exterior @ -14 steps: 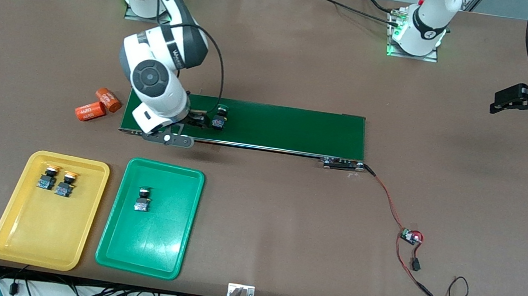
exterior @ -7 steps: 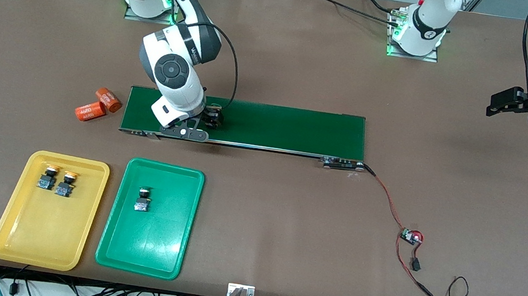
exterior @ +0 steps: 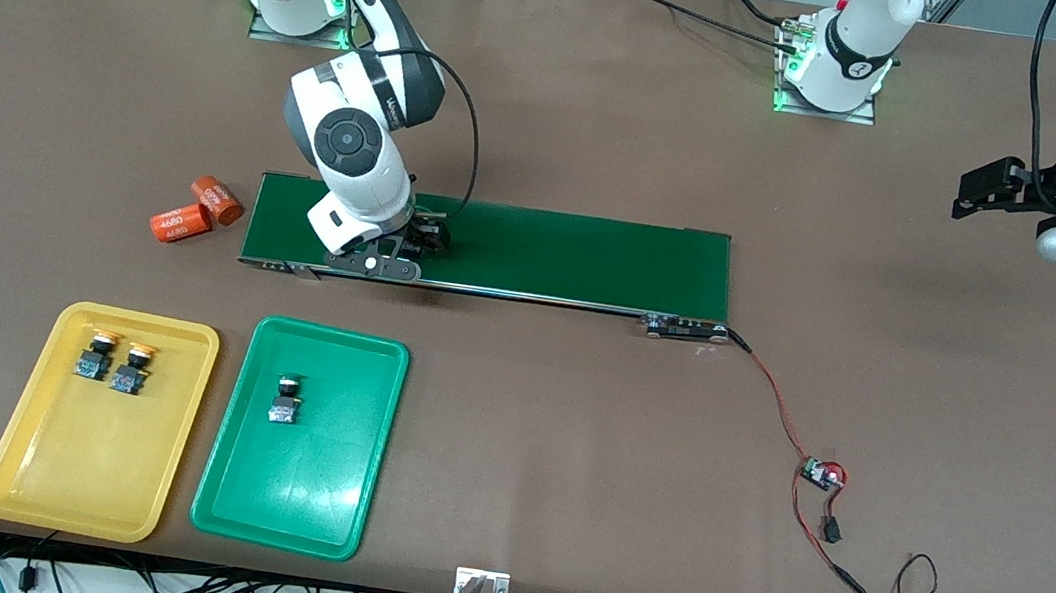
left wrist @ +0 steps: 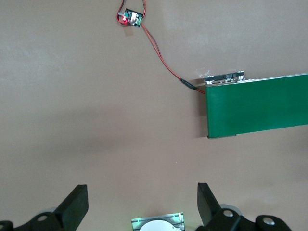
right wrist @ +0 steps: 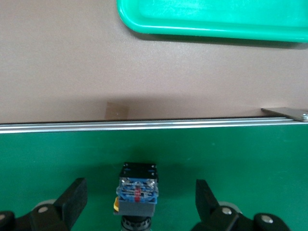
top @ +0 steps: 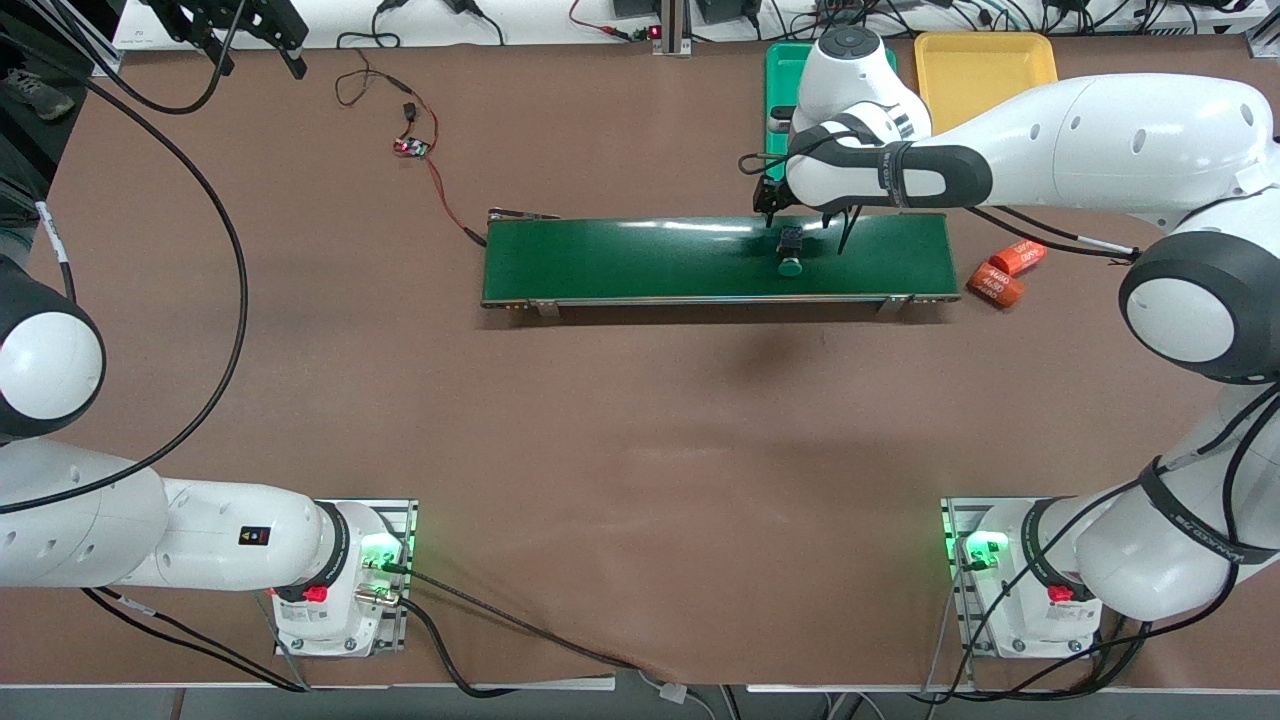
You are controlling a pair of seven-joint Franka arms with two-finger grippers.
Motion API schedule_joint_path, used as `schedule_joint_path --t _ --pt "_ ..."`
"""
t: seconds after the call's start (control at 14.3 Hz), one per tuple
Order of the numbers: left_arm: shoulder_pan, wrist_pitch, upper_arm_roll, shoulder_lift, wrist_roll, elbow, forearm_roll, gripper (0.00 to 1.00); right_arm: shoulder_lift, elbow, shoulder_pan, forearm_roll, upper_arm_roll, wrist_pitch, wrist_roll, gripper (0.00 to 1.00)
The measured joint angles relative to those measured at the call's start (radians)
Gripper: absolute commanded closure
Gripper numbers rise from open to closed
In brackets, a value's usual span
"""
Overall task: Sort buttons by color to trays
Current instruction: 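Grasp the next green-cap button on the belt with the right gripper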
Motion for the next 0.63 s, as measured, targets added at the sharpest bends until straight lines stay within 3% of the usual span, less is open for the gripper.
schedule_joint_path --t 0.14,0.28,0.63 --pt "0.0 -0.001 0.001 0.0 0.0 0.01 0.0 0.0 0.013 -0.005 0.0 0.0 0.0 0.004 0.0 0.03" --pt "0.0 -0.001 0.001 0.002 0.0 0.01 0.0 0.0 0.031 -0.008 -0.002 0.0 -0.002 0.005 0.001 0.14" --pt "0.001 0.001 0.003 0.013 0.0 0.01 0.0 0.0 0.051 -0.009 -0.014 0.0 -0.006 0.006 0.001 0.62"
